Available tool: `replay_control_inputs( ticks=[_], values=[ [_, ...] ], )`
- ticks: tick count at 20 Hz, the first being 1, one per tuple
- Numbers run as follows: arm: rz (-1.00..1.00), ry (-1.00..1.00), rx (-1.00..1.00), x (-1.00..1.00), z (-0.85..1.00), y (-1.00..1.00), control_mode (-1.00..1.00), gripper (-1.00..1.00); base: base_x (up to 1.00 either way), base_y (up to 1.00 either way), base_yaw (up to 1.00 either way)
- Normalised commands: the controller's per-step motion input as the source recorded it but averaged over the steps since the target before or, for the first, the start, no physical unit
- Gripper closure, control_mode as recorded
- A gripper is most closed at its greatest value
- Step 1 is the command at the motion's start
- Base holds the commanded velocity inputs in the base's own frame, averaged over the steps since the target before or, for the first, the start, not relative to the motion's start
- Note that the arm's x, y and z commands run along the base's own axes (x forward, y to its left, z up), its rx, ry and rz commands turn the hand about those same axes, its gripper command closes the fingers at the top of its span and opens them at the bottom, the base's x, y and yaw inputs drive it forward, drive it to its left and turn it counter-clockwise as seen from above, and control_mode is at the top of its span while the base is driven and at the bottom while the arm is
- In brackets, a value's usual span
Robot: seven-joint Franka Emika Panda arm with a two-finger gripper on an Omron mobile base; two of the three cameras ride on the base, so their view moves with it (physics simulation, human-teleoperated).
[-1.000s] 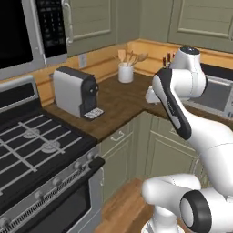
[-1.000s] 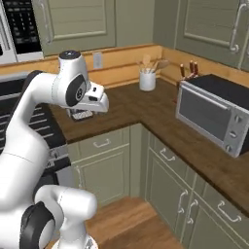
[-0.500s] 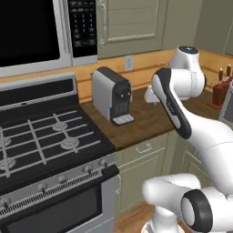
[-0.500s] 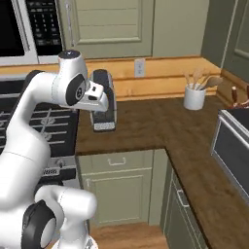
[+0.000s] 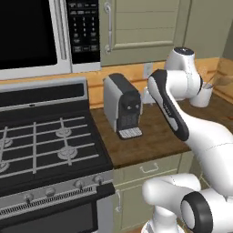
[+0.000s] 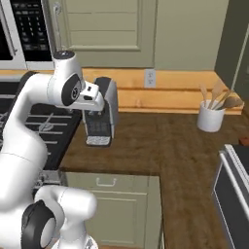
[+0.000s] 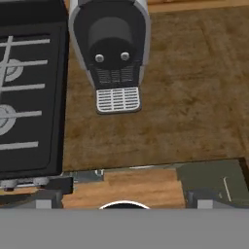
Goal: Navigate to the coffee machine.
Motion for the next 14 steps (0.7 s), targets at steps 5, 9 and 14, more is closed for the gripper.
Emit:
replay_control_inputs(
  ticks=[5,9,14],
  values=[
    [0.00,0.00,0.00,0.00,0.00,0.00,1.00,-1.00,0.60,-0.25,0.18],
    [0.00,0.00,0.00,0.00,0.00,0.00,1.00,-1.00,0.45,-0.01,0.10],
    [0.00,0.00,0.00,0.00,0.00,0.00,1.00,-1.00,0.31,-0.02,0.08]
  ],
)
